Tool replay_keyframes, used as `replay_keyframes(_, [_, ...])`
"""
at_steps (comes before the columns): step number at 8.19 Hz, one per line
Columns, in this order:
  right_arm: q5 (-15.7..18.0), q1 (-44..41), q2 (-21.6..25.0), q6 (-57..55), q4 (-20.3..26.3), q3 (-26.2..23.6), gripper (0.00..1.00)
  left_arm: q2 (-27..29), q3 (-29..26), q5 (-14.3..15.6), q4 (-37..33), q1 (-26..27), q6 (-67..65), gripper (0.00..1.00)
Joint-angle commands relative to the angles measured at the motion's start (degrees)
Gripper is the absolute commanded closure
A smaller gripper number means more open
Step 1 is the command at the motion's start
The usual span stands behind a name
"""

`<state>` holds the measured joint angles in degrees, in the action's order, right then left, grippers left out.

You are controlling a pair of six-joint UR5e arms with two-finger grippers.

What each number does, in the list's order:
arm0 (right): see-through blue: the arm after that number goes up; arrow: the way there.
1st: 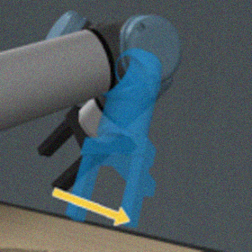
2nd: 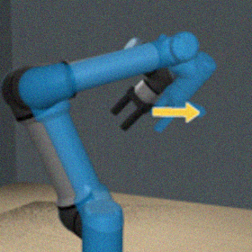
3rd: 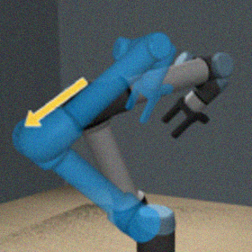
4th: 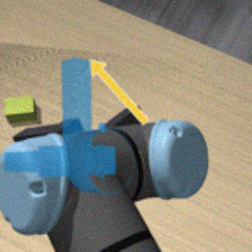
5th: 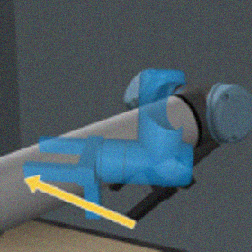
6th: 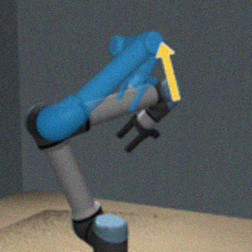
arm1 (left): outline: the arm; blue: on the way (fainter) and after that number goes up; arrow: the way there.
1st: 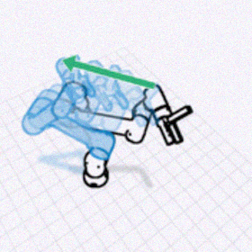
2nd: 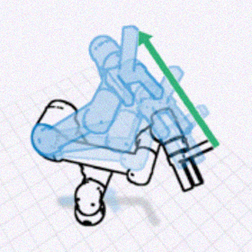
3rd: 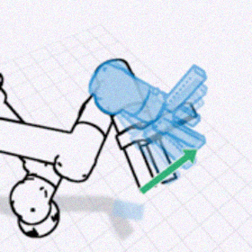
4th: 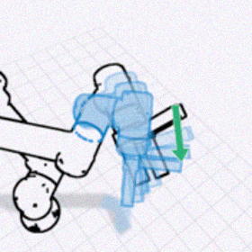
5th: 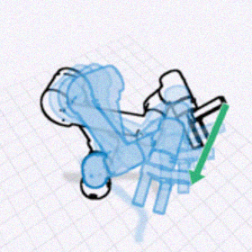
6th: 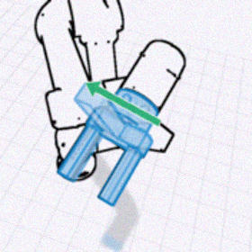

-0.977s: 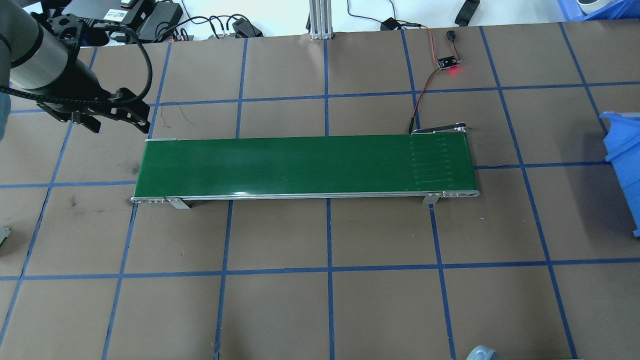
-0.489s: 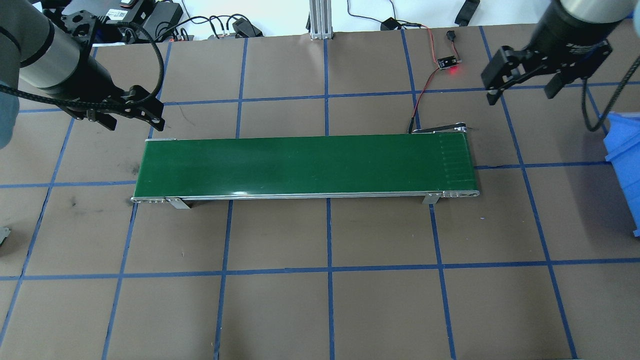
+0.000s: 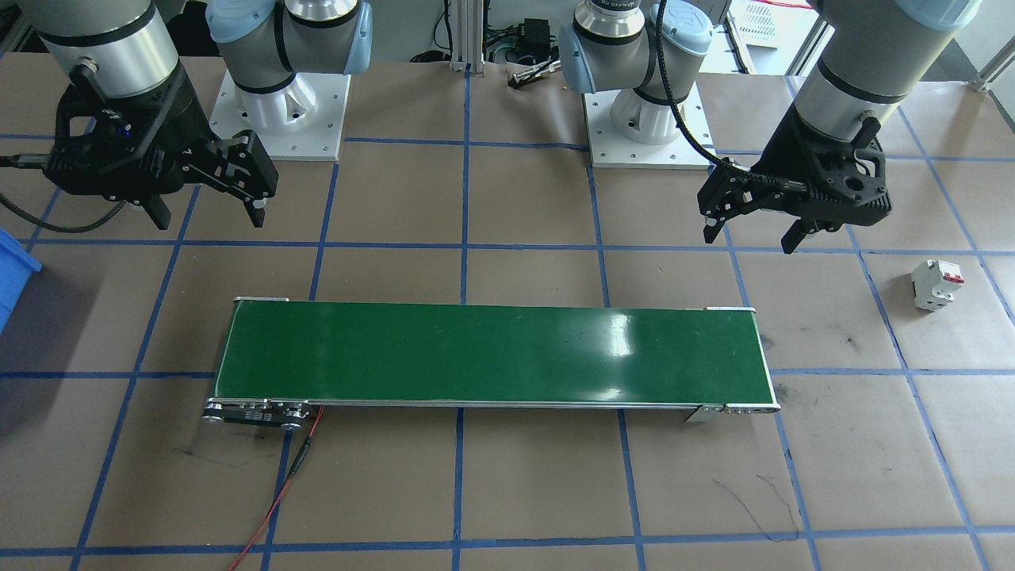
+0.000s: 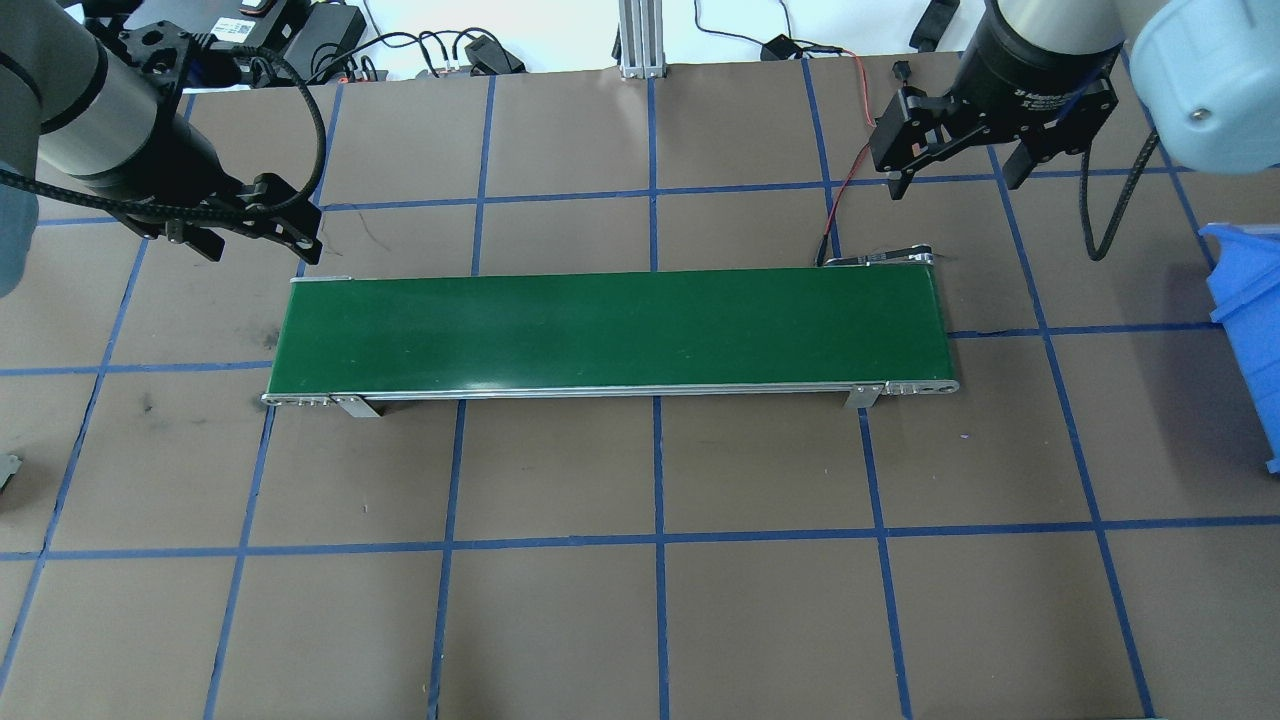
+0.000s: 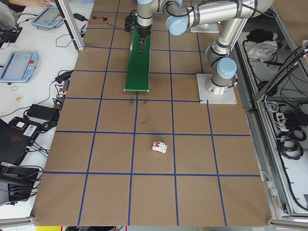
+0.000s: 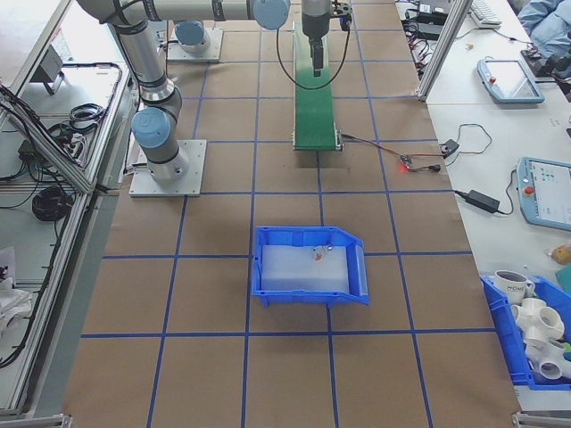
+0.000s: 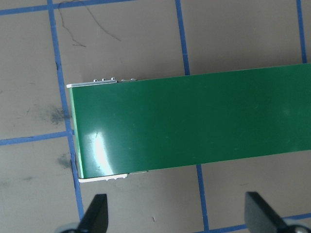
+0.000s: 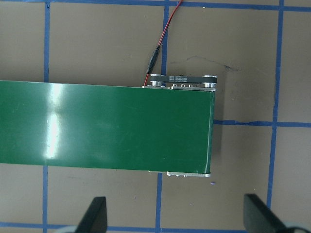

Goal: Move button from left to right

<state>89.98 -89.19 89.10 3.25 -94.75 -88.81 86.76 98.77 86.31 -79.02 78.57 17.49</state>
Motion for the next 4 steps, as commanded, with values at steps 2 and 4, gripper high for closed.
replay_keyframes(2, [-1.3, -0.1, -3.8, -0.2, -6.0, 0.2, 0.00, 0.1, 0.0, 1.1, 0.1, 0.1, -0.1, 0.00])
replay_keyframes(4, [-0.3, -0.1, -3.8, -0.3, -5.4, 0.1, 0.00, 0.0, 0.0, 1.6, 0.1, 0.1, -0.1, 0.00])
